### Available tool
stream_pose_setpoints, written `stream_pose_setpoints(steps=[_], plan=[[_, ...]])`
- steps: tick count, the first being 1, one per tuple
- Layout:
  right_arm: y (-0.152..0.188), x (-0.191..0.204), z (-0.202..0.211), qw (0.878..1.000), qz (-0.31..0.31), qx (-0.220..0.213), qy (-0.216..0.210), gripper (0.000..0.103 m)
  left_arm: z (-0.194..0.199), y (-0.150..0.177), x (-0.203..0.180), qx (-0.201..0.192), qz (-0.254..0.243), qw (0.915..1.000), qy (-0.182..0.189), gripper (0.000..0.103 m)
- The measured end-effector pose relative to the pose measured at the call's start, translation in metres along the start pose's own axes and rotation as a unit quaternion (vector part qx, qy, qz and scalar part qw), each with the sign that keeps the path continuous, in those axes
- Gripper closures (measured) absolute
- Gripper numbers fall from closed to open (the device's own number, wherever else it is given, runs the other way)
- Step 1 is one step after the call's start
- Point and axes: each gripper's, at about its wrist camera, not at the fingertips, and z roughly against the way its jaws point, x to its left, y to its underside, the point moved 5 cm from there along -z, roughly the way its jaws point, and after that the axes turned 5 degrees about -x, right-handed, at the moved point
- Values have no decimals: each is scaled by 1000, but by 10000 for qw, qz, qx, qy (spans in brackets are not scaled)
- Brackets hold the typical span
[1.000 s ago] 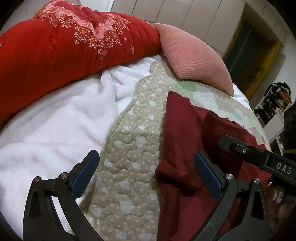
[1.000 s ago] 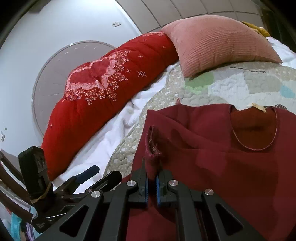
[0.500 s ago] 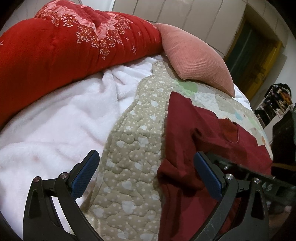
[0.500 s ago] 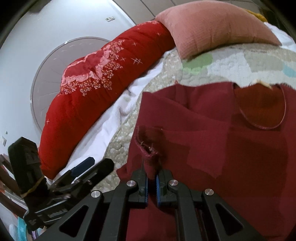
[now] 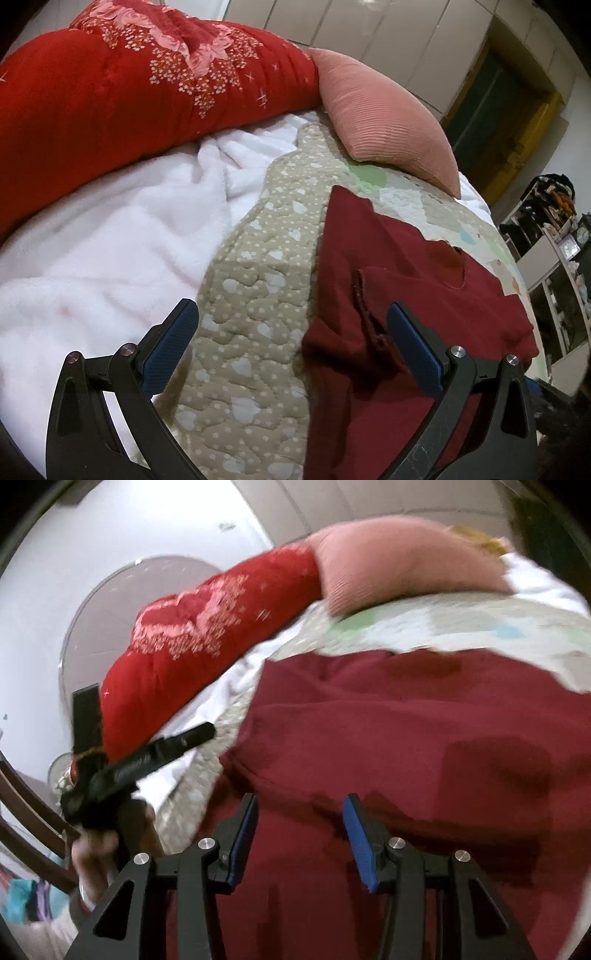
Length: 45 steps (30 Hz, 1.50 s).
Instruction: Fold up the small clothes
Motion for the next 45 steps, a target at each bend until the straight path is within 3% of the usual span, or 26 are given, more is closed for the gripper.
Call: stream_pose_setpoints(steps=[5, 9, 13, 19, 20, 21, 22, 24, 28, 35, 36, 38, 41, 44, 45], plan=[[34, -62, 80, 9919, -326, -532, 1107, 57, 1, 7, -17, -5, -283, 9996, 46, 1], [52, -109, 111, 9785, -836, -654, 1768, 57, -5, 14, -33, 4, -537, 9985, 52, 1], [47, -138, 115, 9680, -846, -710, 2254, 57, -17, 21, -38, 118, -656, 9978, -26, 1], [14, -151, 87, 9558, -172, -676, 2857, 61, -32, 25, -30, 402, -395, 9984, -18, 1], [11, -154, 84, 9552, -136, -684, 2876, 66, -32, 25, -30, 403, -395, 9984, -21, 1], [6, -156, 80, 9563, -94, -675, 2845, 80, -33, 26, -30, 403, -419, 9983, -38, 1], [2, -157, 78, 9544, -50, -666, 2909, 87, -34, 27, -32, 408, -473, 9980, -81, 1], [-2, -156, 84, 9530, -73, -878, 2898, 89, -35, 28, -34, 403, -571, 9974, -148, 1], [1, -154, 103, 9600, -484, -1218, 2473, 93, -36, 31, -37, 389, -707, 9965, -203, 1], [32, -155, 109, 9658, -566, -924, 2356, 95, -37, 31, -38, 388, -715, 9965, -217, 1], [38, -158, 112, 9645, -633, -881, 2408, 103, -36, 31, -38, 388, -714, 9965, -217, 1], [53, -172, 123, 9563, -869, -804, 2675, 103, -36, 32, -39, 374, -747, 9963, -213, 1], [68, -192, 137, 9535, -1403, -798, 2544, 103, -36, 32, -44, 349, -842, 9957, -189, 1], [56, -179, 149, 9592, -1357, -1124, 2209, 101, -36, 32, -44, 350, -828, 9958, -163, 1], [49, -172, 150, 9609, -1237, -1196, 2168, 96, -35, 32, -44, 354, -794, 9961, -133, 1]])
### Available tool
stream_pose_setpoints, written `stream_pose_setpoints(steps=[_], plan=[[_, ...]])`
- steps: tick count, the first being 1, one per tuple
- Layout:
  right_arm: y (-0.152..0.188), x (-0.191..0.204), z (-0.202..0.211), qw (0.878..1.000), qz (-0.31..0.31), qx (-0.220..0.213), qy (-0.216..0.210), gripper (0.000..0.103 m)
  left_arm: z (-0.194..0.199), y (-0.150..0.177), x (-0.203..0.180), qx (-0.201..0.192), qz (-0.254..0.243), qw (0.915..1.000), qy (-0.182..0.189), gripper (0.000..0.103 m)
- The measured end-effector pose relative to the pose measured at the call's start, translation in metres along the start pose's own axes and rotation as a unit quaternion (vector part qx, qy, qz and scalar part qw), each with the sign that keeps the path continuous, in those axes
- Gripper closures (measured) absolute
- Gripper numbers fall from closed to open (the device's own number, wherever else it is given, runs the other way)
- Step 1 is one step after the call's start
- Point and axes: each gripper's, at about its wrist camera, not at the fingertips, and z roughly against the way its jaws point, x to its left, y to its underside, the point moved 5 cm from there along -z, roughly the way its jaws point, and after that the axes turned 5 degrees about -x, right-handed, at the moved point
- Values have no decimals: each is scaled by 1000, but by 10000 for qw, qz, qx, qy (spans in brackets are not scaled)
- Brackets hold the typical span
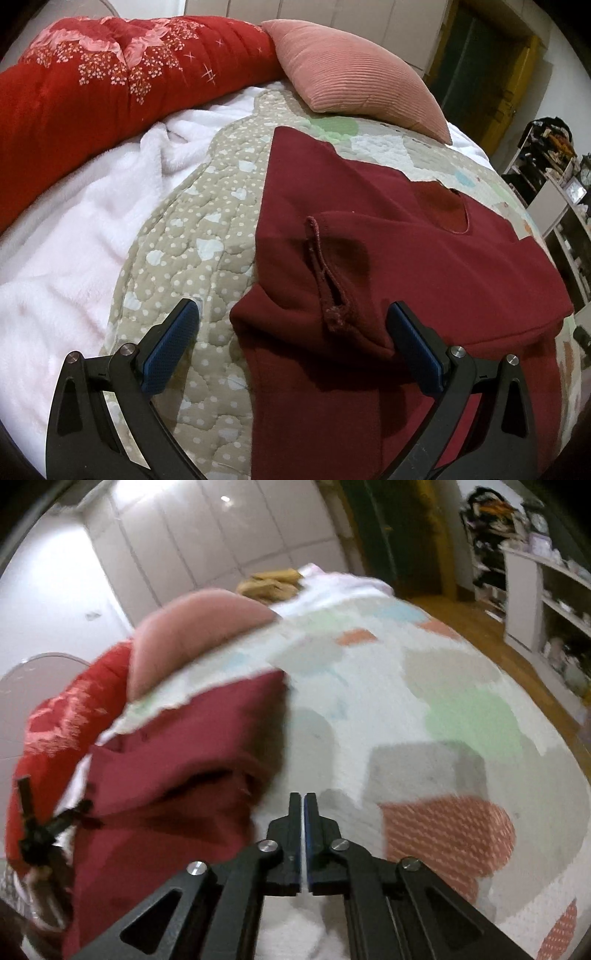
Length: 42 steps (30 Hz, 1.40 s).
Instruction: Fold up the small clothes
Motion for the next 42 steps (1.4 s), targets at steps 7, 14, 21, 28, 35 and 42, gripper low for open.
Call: stream_pose_setpoints(steps=[7, 14, 21, 28, 35, 42], plan=[[-3, 53, -28, 9804, 1733, -3, 933, 60, 10, -5, 1, -125, 90, 9997, 162, 1], [-19, 61, -43, 9821, 1692, -310, 772, 78, 17, -9, 0, -254, 58, 9995, 181, 1], [3, 17, -54, 9923, 782, 353, 892, 96, -3, 0, 4, 161, 73, 9998, -20, 1], [-2, 2, -12, 9959, 297, 224, 829, 95, 5, -3, 6, 66, 145, 9999, 21, 1], [-32, 59, -30, 9982, 560, 171, -125, 94, 29, -14, 1, -142, 150, 9997, 132, 1], [-19, 79, -105, 9898, 1132, 857, 131, 63, 4, -6, 9, 246, 199, 9995, 34, 1]])
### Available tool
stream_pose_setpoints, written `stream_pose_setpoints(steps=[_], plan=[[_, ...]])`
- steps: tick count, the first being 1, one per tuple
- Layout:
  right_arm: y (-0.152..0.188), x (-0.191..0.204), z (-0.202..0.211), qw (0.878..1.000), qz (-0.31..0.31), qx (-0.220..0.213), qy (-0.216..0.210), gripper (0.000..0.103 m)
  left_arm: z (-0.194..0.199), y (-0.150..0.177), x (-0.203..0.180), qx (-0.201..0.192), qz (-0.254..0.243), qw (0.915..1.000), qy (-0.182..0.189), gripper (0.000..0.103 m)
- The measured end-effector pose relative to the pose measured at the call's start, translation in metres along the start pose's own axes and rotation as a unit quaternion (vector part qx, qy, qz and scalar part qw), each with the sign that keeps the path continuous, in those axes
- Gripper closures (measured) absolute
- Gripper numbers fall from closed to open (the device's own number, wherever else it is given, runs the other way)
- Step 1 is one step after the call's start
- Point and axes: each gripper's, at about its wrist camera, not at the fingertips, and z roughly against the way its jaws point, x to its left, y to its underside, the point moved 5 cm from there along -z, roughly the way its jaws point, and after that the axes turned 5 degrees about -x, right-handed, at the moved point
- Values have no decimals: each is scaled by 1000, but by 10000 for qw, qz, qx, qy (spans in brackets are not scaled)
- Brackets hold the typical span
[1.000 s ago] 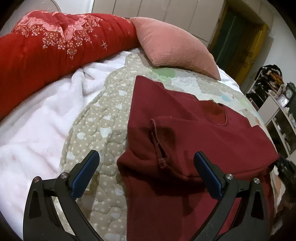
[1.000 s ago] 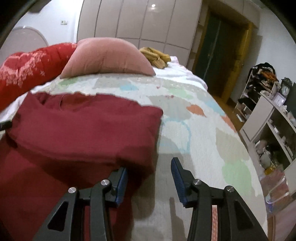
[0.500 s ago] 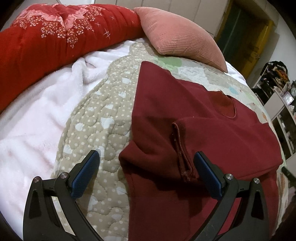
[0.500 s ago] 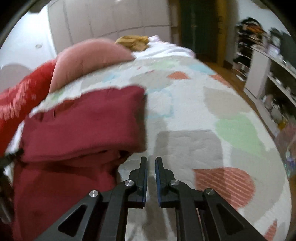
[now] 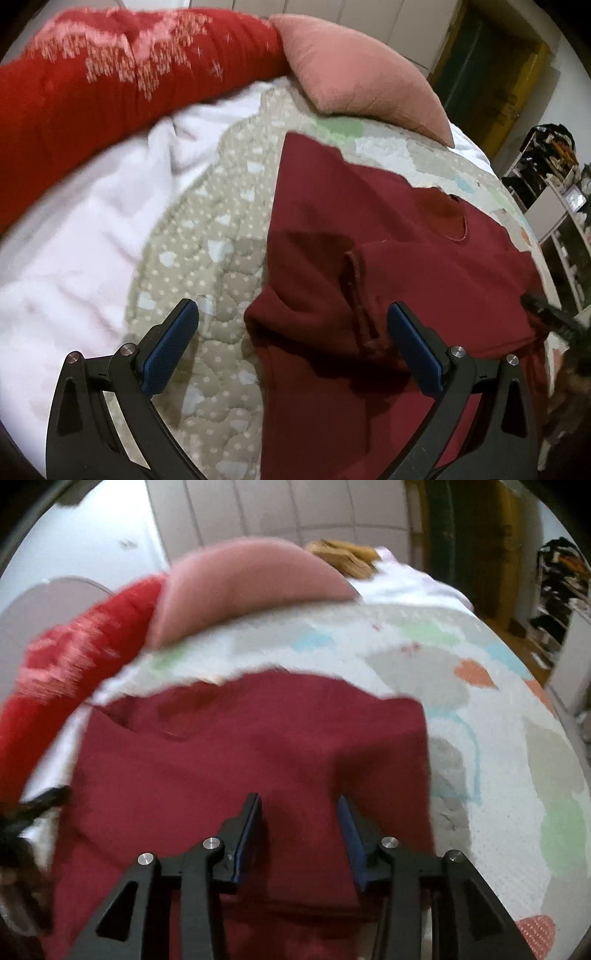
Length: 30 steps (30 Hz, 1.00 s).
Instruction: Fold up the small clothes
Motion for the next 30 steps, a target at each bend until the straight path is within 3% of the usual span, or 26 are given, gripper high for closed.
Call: stream_pose_setpoints(steps=[5, 8, 11, 13, 16, 18, 23, 27, 30], plan=[[-2, 9, 8, 9997, -22, -105, 214, 63, 0, -1, 9, 43, 73, 9999, -92, 1], [-11, 52, 24, 9973, -35, -318, -661, 63, 15, -7, 16, -134, -166, 9991, -368, 1], [-11, 116, 20, 9876, 214, -138, -1551, 63, 28, -9, 27, -237, -479, 9966, -630, 1], [-13, 159, 11, 9812, 559, -102, -1844, 63, 36, -11, 39, -345, -526, 9946, -823, 1], [-17, 208, -4, 9746, 1314, -253, -1796, 63, 36, -12, 54, -329, -345, 9960, -750, 1], [-15, 227, -17, 9711, 1529, -4, -1833, 63, 32, -13, 63, -241, -173, 9968, -745, 1], [-1, 243, -38, 9753, 1233, 454, -1773, 62, 31, -14, 68, -244, -33, 9969, -741, 1], [9, 248, -45, 9798, 1169, 354, -1583, 63, 36, -15, 69, -357, -52, 9960, -822, 1], [9, 254, -44, 9788, 1458, 208, -1425, 83, 34, -16, 72, -314, 26, 9961, -822, 1]])
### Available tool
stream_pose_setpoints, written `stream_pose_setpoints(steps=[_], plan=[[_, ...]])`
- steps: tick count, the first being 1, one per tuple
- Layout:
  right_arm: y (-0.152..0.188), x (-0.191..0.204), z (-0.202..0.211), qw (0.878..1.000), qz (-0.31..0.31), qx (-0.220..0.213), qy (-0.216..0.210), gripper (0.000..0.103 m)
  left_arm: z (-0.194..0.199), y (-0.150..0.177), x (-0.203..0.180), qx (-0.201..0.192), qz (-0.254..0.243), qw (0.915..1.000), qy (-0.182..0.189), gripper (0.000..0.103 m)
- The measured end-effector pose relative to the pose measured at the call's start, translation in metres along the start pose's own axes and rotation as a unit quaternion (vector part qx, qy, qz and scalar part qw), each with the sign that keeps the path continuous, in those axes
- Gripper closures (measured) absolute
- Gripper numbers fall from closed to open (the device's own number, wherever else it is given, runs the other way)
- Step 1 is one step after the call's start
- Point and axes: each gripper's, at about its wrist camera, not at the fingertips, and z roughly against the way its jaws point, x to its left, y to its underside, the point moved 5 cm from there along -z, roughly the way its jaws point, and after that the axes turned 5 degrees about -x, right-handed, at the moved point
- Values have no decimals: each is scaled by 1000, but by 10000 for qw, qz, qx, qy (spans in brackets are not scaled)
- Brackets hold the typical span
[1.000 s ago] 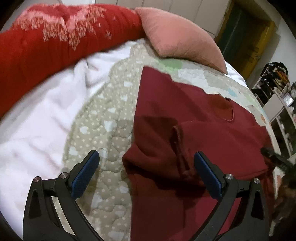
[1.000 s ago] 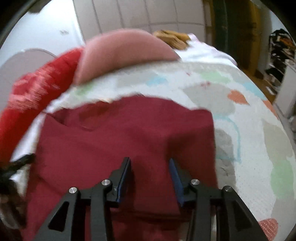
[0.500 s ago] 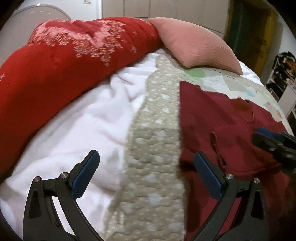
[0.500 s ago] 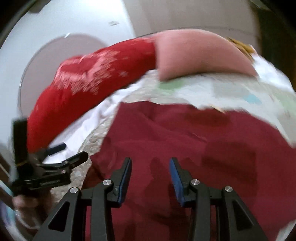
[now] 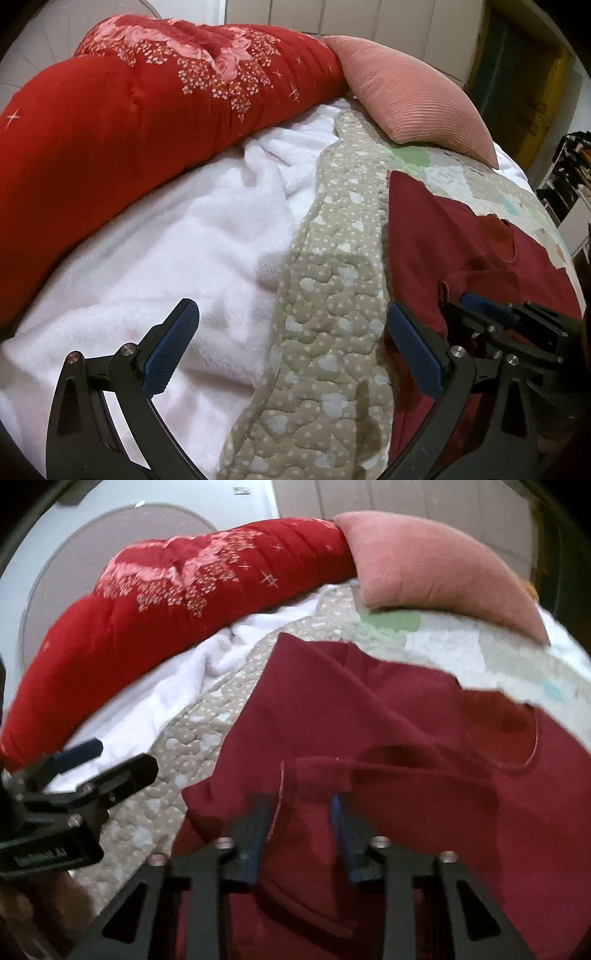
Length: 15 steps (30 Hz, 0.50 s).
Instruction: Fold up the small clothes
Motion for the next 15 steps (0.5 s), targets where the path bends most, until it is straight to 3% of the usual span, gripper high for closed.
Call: stream_pose_setpoints(steps=[1, 2, 8, 11, 15], plan=[[-2, 1, 2, 10000, -21, -8, -51, 99, 0, 0, 1, 7, 33, 10000, -3, 1], [-4, 2, 5, 9998, -85, -30, -160, 100, 1, -1, 2, 0, 58, 10000, -1, 1], [-27, -1, 23, 9985, -260, -410, -251, 103, 4, -3, 7, -55, 259, 9996, 61, 1], [-41, -3, 18, 9950, -628, -564, -527, 103, 3, -2, 6, -10, 312, 9994, 116, 1], [-40, 15, -11, 9946, -658, -331, -730, 103, -1, 0, 3, 31, 242, 9997, 93, 1]])
